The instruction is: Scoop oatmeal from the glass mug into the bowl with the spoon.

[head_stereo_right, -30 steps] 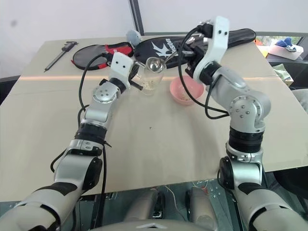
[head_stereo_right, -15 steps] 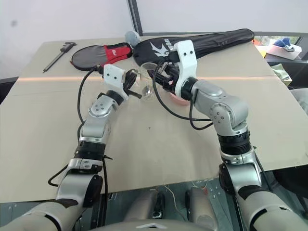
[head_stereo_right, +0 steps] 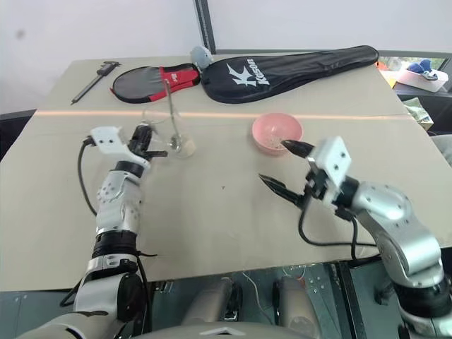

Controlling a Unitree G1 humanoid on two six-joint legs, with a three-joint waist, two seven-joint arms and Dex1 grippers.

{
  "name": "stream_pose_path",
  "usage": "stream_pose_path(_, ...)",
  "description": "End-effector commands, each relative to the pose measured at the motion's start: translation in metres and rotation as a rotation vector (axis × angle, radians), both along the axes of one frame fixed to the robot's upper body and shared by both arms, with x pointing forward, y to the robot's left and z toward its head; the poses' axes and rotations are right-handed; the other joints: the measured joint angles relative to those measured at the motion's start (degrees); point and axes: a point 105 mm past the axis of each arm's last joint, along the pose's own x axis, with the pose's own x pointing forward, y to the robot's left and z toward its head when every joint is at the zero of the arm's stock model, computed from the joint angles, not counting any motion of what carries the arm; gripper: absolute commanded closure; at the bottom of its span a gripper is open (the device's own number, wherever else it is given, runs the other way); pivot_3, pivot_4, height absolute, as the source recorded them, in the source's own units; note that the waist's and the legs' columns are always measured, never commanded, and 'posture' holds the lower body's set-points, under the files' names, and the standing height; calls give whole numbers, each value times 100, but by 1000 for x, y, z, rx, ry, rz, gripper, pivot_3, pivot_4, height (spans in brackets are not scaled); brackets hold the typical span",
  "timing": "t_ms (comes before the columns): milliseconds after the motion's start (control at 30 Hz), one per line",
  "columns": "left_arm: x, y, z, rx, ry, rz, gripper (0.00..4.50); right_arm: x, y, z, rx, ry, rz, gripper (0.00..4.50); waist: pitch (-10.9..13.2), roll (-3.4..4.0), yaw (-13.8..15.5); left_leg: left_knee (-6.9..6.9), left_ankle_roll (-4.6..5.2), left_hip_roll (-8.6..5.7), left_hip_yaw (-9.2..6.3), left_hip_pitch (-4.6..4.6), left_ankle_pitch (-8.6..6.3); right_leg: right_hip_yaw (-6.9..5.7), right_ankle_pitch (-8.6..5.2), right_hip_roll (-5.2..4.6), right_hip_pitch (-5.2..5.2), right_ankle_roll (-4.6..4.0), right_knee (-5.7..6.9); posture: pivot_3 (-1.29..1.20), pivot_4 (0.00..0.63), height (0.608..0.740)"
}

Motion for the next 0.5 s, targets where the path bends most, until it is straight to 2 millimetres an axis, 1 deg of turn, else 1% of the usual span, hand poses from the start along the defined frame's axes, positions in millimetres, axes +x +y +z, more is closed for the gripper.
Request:
stream_pose_path(33, -7, 15, 7, 5, -60, 51, 4500, -18, -6, 15, -6, -149, 13, 144, -2, -5, 17, 2, 0, 0, -1, 3, 0, -1, 0, 0, 3, 0, 1, 0, 150, 740)
stream_pose_path(100, -7, 18, 0, 2, -40, 62, 4500, -21, -15, 8, -16, -151, -16, 144, -6, -12, 57, 5, 0, 1, -7, 15, 0, -7, 0, 0, 18, 0, 2, 0, 150, 740)
stream_pose_path(200, -3, 20, -8, 3, -10, 80, 4500, -24, -24, -2, -52, -145, -28, 144, -6, -12, 94, -9, 4, 4, -7, 89, -5, -7, -1, 1, 97, 0, -20, 0, 150, 740)
stream_pose_path(267, -1, 19, -9, 12, -2, 83, 4500, -28, -29, -3, -65, -145, -30, 144, -6, -12, 100, -14, 33, 7, -9, 127, -23, -11, 0, 1, 139, 0, -36, 0, 150, 740)
stream_pose_path(333, 0, 19, -11, 16, 6, 84, 4500, -30, -32, -4, -74, -149, -39, 144, -6, -13, 108, -14, 34, 6, -9, 136, -23, -10, 0, 1, 148, 0, -37, 0, 150, 740)
stream_pose_path(367, 1, 18, -11, 17, 8, 81, 3754, -30, -33, -4, -76, -149, -43, 94, -6, -13, 113, -14, 30, 6, -9, 138, -22, -10, 0, 0, 149, 0, -38, 0, 150, 740)
stream_pose_path(400, 1, 18, -12, 17, 8, 79, 3519, -30, -34, -4, -79, -149, -47, 94, -6, -13, 114, -14, 27, 7, -9, 138, -20, -10, 0, 1, 149, 0, -38, 0, 150, 740)
stream_pose_path(433, 1, 18, -13, 18, 12, 81, 3052, -30, -34, -4, -81, -150, -50, 94, -6, -13, 119, -14, 19, 7, -9, 138, -15, -10, 0, 1, 148, 0, -38, 0, 150, 740)
stream_pose_path(467, 0, 18, -13, 18, 13, 83, 2490, -30, -34, -4, -81, -150, -52, 94, -6, -13, 122, -14, 13, 8, -9, 138, -12, -10, 0, 1, 148, 0, -38, 0, 150, 740)
stream_pose_path(500, -1, 18, -14, 18, 14, 85, 2170, -30, -34, -4, -78, -150, -55, 94, -6, -13, 125, -14, 13, 8, -9, 138, -12, -10, 0, 0, 148, 0, -38, 0, 150, 740)
